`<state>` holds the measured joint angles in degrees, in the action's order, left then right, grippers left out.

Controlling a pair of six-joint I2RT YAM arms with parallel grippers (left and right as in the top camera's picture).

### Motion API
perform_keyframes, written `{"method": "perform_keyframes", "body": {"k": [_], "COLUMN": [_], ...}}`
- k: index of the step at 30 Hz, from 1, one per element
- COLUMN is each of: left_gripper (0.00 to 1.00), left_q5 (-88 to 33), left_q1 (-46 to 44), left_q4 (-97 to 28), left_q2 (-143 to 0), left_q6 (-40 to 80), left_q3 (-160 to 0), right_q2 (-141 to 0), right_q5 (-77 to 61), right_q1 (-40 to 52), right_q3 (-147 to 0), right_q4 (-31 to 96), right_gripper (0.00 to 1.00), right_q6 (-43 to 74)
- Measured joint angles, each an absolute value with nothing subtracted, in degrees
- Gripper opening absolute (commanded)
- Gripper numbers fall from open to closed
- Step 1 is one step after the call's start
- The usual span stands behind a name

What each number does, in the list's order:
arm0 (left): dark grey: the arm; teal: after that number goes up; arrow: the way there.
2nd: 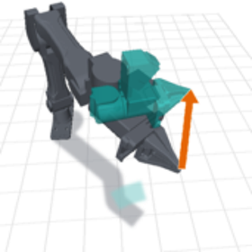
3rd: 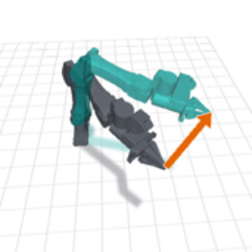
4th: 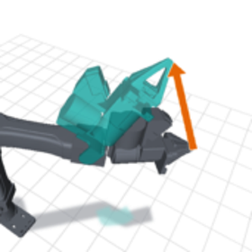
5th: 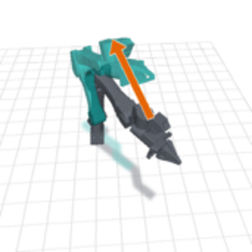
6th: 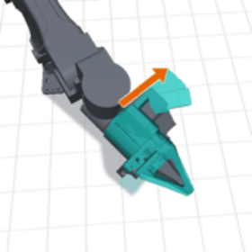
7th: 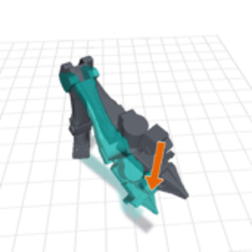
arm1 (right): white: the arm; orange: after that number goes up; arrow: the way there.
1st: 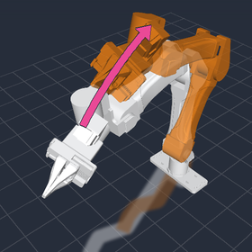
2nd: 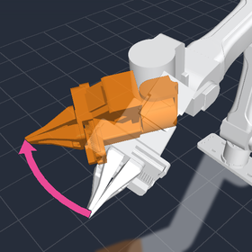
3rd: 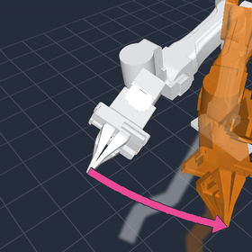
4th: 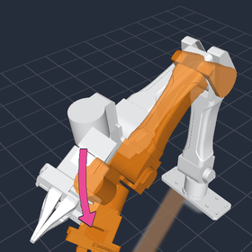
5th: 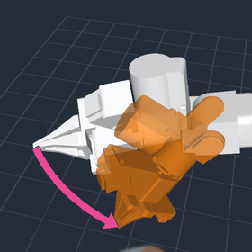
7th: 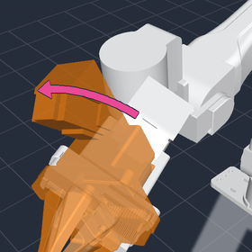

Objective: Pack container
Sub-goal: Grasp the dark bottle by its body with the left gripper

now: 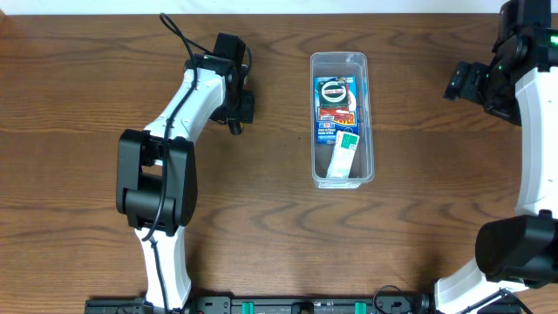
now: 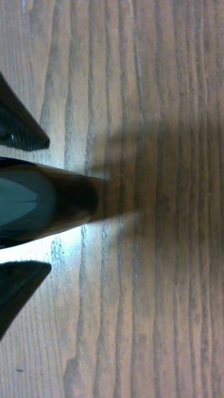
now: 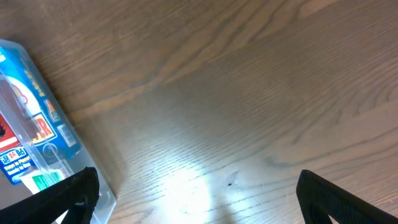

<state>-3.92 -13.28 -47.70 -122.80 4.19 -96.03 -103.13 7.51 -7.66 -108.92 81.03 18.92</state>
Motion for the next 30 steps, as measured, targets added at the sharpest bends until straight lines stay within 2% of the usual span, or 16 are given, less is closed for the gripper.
{"method": "perform_keyframes", "body": {"k": [8,14,30], "left_gripper": [0.47,0.32,0.33], "left_q5": [-3.9,-3.9,-3.9], "left_q1": [-13.3,-13.3,-13.3], "left_q4": [-47.9,-48.8,-51.5], "left_q2": [-122.8,-122.1,-117.0], "left_q6": [4.1,4.2,4.4], "left_q3": [-96.0,-96.0,-96.0], "right_q2": [-103.1,-103.1,-103.1], "right_q5": [7.5,7.5,7.5], "right_q1": [-7.7,-7.7,-7.7], "right_q3": [-108.9,-108.9,-108.9], "right_q4": [81.0,81.0,81.0], "right_gripper": [0.99,0.99,0.99], "right_q6": [18.9,18.9,18.9]}}
